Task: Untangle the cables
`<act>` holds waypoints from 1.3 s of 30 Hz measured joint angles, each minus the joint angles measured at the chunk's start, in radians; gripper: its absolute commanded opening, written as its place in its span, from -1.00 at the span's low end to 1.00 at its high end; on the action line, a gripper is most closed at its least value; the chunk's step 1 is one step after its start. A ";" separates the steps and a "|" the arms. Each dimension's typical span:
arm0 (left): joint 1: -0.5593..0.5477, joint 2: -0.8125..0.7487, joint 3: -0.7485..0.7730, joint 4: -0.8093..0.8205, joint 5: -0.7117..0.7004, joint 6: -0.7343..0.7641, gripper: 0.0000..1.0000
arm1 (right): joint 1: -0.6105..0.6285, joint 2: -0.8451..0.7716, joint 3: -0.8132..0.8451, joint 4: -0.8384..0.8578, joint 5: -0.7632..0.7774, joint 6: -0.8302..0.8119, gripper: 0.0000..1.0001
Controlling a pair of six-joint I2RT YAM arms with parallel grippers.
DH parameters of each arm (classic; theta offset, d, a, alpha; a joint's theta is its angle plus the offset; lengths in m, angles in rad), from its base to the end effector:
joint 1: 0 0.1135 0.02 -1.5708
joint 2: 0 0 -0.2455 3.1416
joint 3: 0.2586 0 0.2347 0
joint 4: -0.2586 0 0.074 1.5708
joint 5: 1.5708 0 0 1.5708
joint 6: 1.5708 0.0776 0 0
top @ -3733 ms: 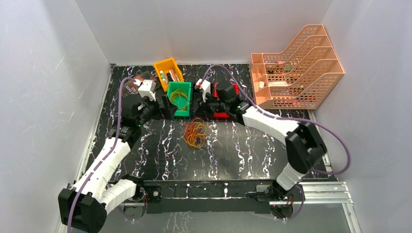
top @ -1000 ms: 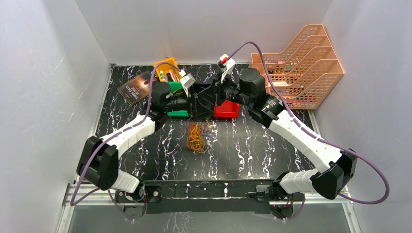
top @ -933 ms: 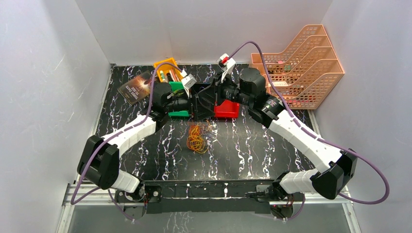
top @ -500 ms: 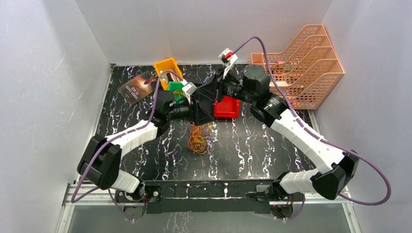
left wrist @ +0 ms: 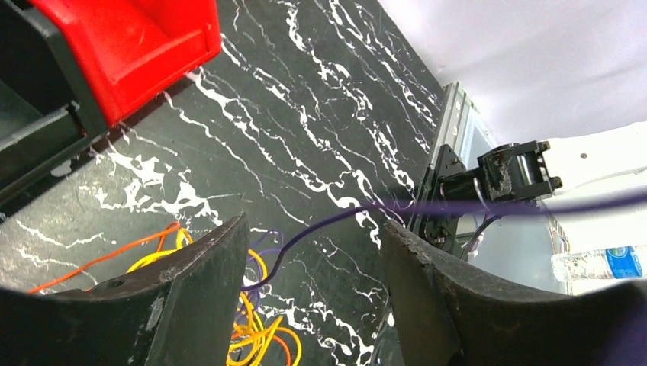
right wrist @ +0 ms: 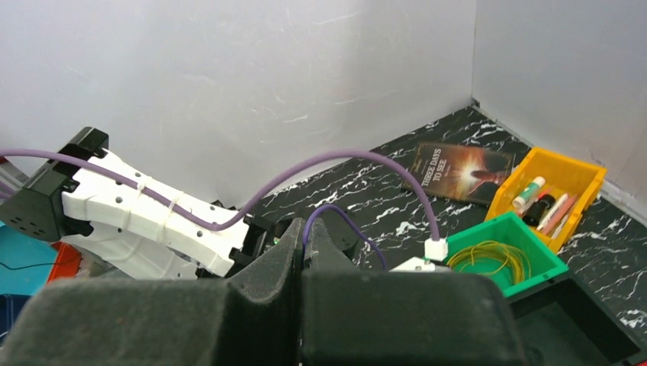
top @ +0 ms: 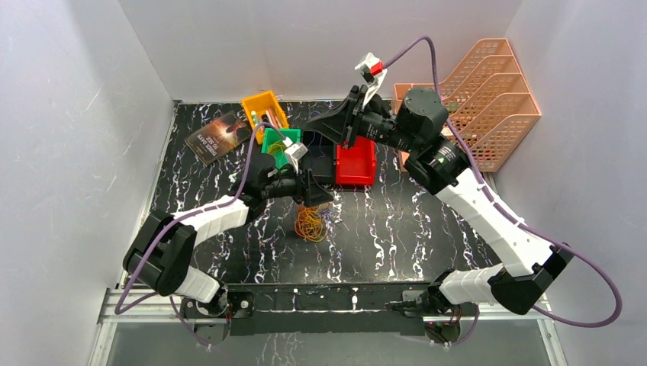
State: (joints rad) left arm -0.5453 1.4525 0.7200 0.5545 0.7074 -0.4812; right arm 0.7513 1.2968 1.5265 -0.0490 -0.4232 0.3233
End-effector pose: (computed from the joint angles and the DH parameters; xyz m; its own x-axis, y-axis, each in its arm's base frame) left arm 0.2566 -0.2147 0.2266 -0.5697 -0.0658 -0.8192 0.7641 0.3245 -0.5575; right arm 0.1999 0.2303 0.4860 -0.1670 0.2404 -0.9562 -0.9118 0.3314 0.2425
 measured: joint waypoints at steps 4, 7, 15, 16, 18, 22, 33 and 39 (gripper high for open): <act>0.000 0.007 -0.027 0.012 -0.011 -0.010 0.25 | 0.000 -0.002 0.034 -0.002 0.007 -0.022 -1.00; 0.000 0.014 -0.045 0.029 -0.019 -0.018 0.25 | 0.000 -0.016 0.058 -0.008 0.031 -0.051 -1.00; -0.001 0.018 -0.095 0.048 -0.043 -0.029 0.30 | 0.000 -0.064 0.171 -0.014 0.140 -0.154 -1.00; -0.002 0.019 -0.099 0.051 -0.047 -0.030 0.31 | 0.000 -0.069 0.186 -0.014 0.154 -0.167 -1.00; -0.003 0.019 -0.105 0.052 -0.052 -0.032 0.31 | 0.000 -0.076 0.210 -0.014 0.183 -0.191 -1.00; -0.005 0.023 -0.114 0.057 -0.062 -0.032 0.32 | 0.000 -0.085 0.235 -0.003 0.240 -0.233 -1.00; -0.016 0.069 -0.123 0.067 -0.079 -0.032 0.32 | 0.000 -0.080 0.301 0.001 0.320 -0.314 -1.00; -0.027 0.101 -0.123 0.074 -0.085 -0.028 0.32 | 0.000 -0.068 0.356 0.008 0.332 -0.353 -1.00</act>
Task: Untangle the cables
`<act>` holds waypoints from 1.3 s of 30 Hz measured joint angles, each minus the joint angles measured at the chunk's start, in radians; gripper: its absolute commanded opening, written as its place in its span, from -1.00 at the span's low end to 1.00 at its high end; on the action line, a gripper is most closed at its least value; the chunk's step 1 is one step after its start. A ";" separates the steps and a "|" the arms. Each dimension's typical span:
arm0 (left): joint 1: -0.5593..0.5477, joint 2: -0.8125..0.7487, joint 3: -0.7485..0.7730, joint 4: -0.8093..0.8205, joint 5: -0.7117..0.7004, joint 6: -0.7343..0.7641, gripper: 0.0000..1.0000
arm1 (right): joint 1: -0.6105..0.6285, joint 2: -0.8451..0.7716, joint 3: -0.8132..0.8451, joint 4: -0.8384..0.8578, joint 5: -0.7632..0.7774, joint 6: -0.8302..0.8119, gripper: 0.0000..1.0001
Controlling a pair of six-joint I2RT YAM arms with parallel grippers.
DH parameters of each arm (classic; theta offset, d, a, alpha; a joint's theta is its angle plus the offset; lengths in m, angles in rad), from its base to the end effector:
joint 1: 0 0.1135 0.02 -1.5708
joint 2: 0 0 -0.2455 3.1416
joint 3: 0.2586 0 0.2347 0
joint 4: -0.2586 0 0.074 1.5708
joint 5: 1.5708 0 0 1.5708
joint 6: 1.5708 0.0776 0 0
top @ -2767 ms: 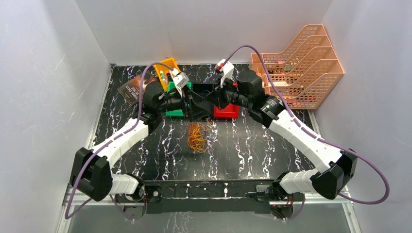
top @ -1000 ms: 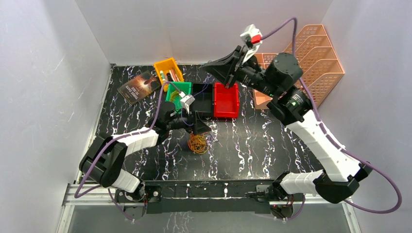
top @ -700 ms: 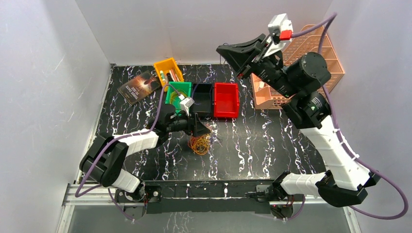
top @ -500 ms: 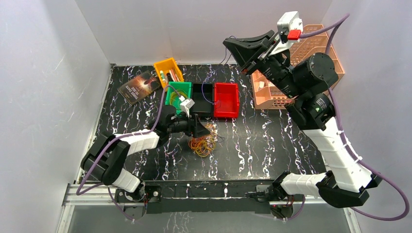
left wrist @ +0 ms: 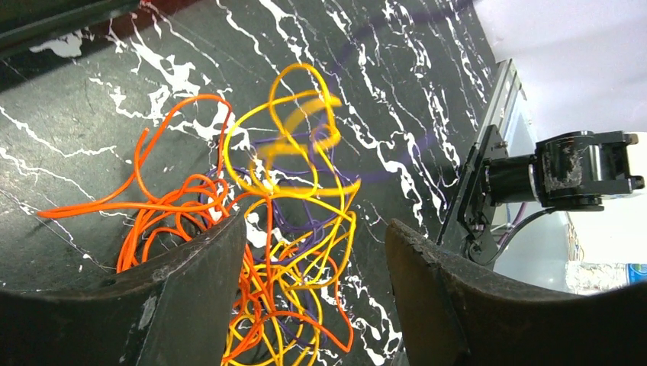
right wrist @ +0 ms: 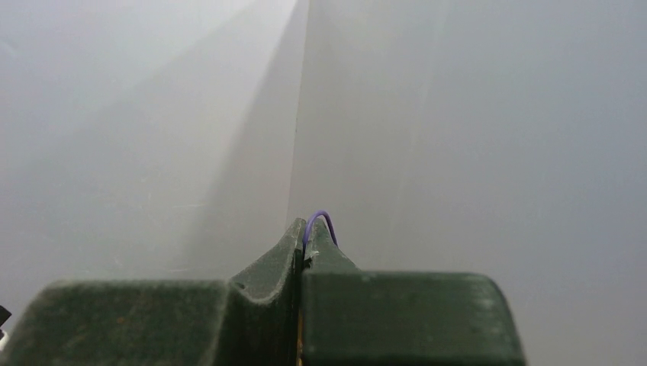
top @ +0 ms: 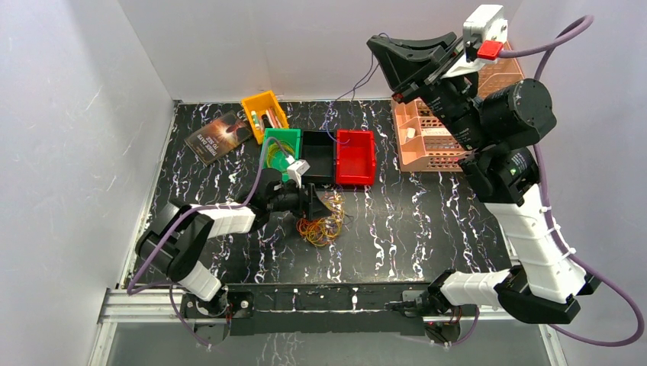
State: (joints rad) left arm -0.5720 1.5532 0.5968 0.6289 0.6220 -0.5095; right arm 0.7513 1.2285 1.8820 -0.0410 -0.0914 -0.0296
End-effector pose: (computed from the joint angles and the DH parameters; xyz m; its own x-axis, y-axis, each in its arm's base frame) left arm 0.2490 -0.2141 0.1641 -0.6769 -0.0356 -0.7352 0.6571 0.4208 -0.6254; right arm 0.1450 0.1451 0.6173 0.4417 0.3722 -0.8163 -0.7216 0.6881 -0.0767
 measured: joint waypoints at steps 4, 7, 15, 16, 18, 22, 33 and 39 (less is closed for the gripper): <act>-0.008 0.034 0.000 -0.001 -0.005 0.000 0.32 | 0.000 0.016 0.035 0.007 0.011 -0.029 -1.00; -0.013 0.043 0.000 0.000 -0.006 0.000 0.32 | 0.000 0.030 0.058 0.014 0.016 -0.051 -1.00; -0.015 0.042 -0.002 0.006 -0.022 0.000 0.42 | 0.000 0.075 0.127 0.014 0.042 -0.111 -1.00; -0.015 0.039 -0.002 0.005 -0.025 0.000 0.46 | 0.000 0.078 0.131 0.014 0.047 -0.117 -1.00; -0.015 0.025 -0.002 -0.006 -0.035 0.003 0.56 | 0.000 0.079 0.130 0.013 0.056 -0.129 -1.00; -0.016 -0.064 -0.002 -0.047 -0.074 0.020 0.82 | 0.000 0.065 0.094 0.015 0.070 -0.133 -1.00; -0.024 -0.189 0.060 0.037 -0.161 0.043 0.97 | 0.000 0.052 0.043 0.013 0.071 -0.123 -1.00; -0.062 -0.139 0.060 0.136 -0.188 0.045 0.90 | 0.000 0.039 0.040 0.011 0.071 -0.111 -1.00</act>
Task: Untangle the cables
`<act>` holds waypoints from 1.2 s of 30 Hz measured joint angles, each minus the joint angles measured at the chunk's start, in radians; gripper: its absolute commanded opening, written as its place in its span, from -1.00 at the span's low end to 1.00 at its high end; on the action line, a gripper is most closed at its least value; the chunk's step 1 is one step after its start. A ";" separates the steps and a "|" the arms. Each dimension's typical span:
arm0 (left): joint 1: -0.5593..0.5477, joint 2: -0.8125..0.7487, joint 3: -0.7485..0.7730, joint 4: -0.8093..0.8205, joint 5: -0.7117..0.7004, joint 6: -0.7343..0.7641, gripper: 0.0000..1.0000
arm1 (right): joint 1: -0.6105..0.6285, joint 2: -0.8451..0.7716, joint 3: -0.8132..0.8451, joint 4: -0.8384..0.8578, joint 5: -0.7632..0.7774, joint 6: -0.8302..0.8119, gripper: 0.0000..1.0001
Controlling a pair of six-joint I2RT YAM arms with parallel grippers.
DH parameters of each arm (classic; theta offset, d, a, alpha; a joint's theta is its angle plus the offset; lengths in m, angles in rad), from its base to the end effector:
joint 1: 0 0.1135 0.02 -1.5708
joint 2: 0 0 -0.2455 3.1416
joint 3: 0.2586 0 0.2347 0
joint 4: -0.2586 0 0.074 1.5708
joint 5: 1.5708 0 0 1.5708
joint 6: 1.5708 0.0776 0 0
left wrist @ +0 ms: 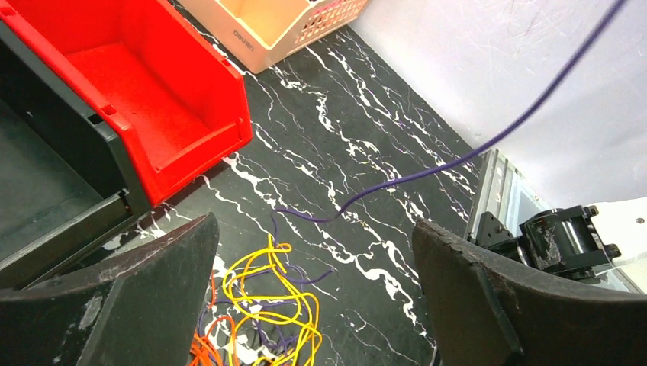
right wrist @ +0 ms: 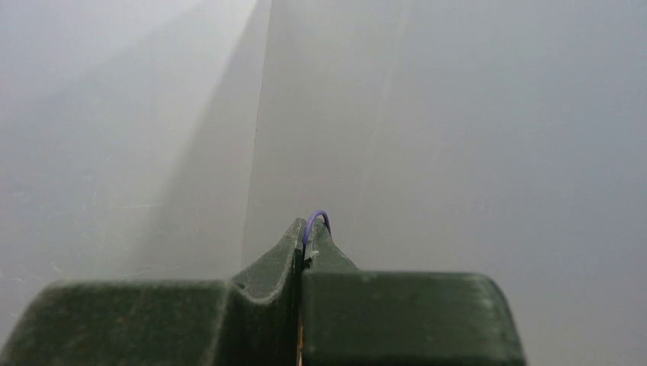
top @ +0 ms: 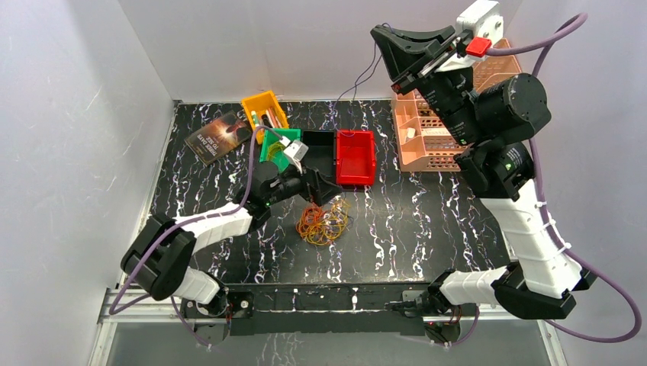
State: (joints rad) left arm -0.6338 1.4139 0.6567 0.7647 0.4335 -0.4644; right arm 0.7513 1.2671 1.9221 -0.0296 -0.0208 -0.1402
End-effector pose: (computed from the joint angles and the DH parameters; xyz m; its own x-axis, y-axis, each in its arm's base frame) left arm 0.2484 -0.2230 0.2448 -0.3869 -0.2201 -0.8955 0.7858 0.4294 -0.4451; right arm 0.1545 0.1465 0.6223 0.5207 0.2952 -0.8011 -0.6282 0.7679 -0.1253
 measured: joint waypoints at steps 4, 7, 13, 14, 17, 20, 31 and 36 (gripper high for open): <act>-0.022 0.063 0.029 0.026 0.000 -0.005 0.65 | 0.000 -0.005 0.000 0.000 0.000 0.010 -1.00; -0.044 0.124 0.079 0.042 0.000 -0.012 0.50 | 0.000 -0.005 0.000 -0.002 -0.001 0.017 -1.00; -0.080 0.244 0.163 0.081 0.000 -0.041 0.27 | 0.000 -0.006 0.000 -0.005 -0.001 0.033 -1.00; -0.087 0.264 0.169 0.085 0.000 -0.047 0.23 | 0.000 -0.007 0.000 -0.005 -0.001 0.033 -1.00; -0.117 0.315 0.171 0.093 -0.001 -0.055 0.15 | 0.000 -0.010 0.000 -0.005 -0.001 0.035 -1.00; -0.147 0.359 0.168 0.094 -0.010 -0.057 0.00 | 0.000 -0.015 0.000 -0.005 0.000 0.034 -1.00; -0.215 0.534 0.156 0.095 -0.027 -0.062 -0.28 | 0.000 -0.024 0.063 -0.001 0.012 0.018 -1.00; -0.221 0.556 0.136 0.127 -0.026 -0.071 -0.28 | 0.000 -0.040 0.103 0.014 0.042 -0.019 -1.00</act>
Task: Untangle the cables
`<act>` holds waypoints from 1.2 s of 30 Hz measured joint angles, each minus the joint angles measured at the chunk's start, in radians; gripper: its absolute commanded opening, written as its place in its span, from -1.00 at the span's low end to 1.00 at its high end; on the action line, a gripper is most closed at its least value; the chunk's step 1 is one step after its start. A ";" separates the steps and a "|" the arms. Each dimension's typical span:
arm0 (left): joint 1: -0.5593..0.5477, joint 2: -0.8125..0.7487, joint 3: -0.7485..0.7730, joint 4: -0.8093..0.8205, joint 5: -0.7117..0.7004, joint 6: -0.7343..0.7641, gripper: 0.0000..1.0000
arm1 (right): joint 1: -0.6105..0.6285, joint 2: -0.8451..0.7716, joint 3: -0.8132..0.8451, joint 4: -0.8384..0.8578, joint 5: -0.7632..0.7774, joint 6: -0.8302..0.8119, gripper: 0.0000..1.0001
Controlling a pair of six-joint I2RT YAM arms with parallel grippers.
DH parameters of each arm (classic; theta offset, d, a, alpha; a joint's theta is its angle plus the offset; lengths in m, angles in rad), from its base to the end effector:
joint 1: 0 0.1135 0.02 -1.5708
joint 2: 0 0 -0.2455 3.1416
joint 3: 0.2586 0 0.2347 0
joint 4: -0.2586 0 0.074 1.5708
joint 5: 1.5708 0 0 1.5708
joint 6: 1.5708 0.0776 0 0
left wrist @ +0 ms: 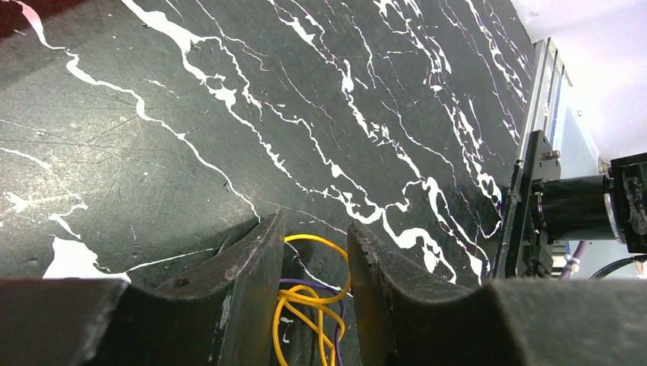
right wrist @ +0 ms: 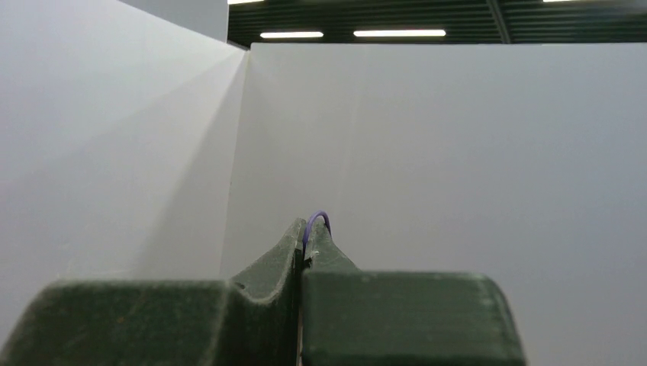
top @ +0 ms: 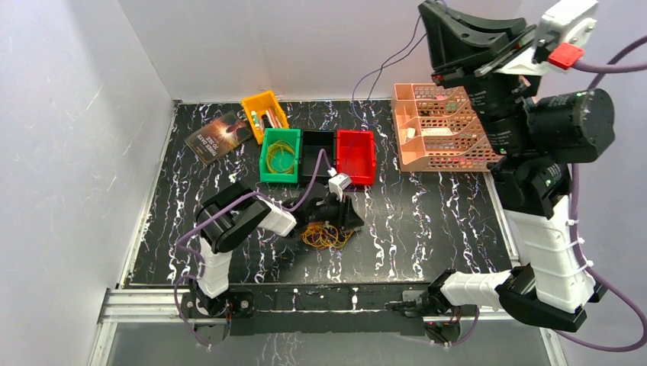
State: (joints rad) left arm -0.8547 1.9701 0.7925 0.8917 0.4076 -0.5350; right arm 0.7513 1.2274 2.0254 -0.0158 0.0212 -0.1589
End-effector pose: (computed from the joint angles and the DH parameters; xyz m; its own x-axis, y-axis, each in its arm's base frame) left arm 0.2375 -0.3198 0.1121 -0.6396 0.0220 -0.7684 0.7162 0.3801 -0.5853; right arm 0.1183 0.1082 0.6559 0.6149 0.3578 -0.7028 -0.5815 0.8077 -0.0975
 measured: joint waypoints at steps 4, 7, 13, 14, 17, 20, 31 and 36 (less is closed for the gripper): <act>0.000 -0.001 -0.018 0.024 -0.001 0.000 -0.28 | 0.000 -0.005 0.032 0.019 0.026 -0.032 -1.00; 0.000 -0.007 -0.035 0.038 -0.004 0.000 -0.28 | 0.000 -0.005 0.047 0.026 0.041 -0.055 -1.00; -0.002 -0.058 -0.105 0.049 -0.045 -0.007 -0.22 | 0.000 -0.002 0.040 0.031 0.071 -0.085 -1.00; -0.002 -0.076 -0.123 0.046 -0.060 -0.009 -0.22 | 0.000 -0.002 0.036 0.030 0.078 -0.089 -1.00; -0.003 -0.135 -0.173 0.016 -0.105 -0.010 -0.16 | 0.000 -0.001 0.016 0.029 0.098 -0.106 -1.00; -0.005 -0.223 -0.218 -0.064 -0.154 -0.005 -0.02 | 0.000 0.003 -0.009 0.022 0.122 -0.121 -1.00; -0.005 -0.554 -0.136 -0.511 -0.397 0.106 0.68 | 0.000 0.038 -0.107 -0.075 0.188 -0.152 -1.00; -0.002 -0.633 -0.074 -0.604 -0.457 0.142 0.72 | 0.000 0.073 -0.109 -0.114 0.185 -0.161 -0.96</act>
State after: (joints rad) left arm -0.8566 1.3373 0.7181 0.2878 -0.0498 -0.3931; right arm 0.7513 1.3006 1.9163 -0.1295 0.2058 -0.3199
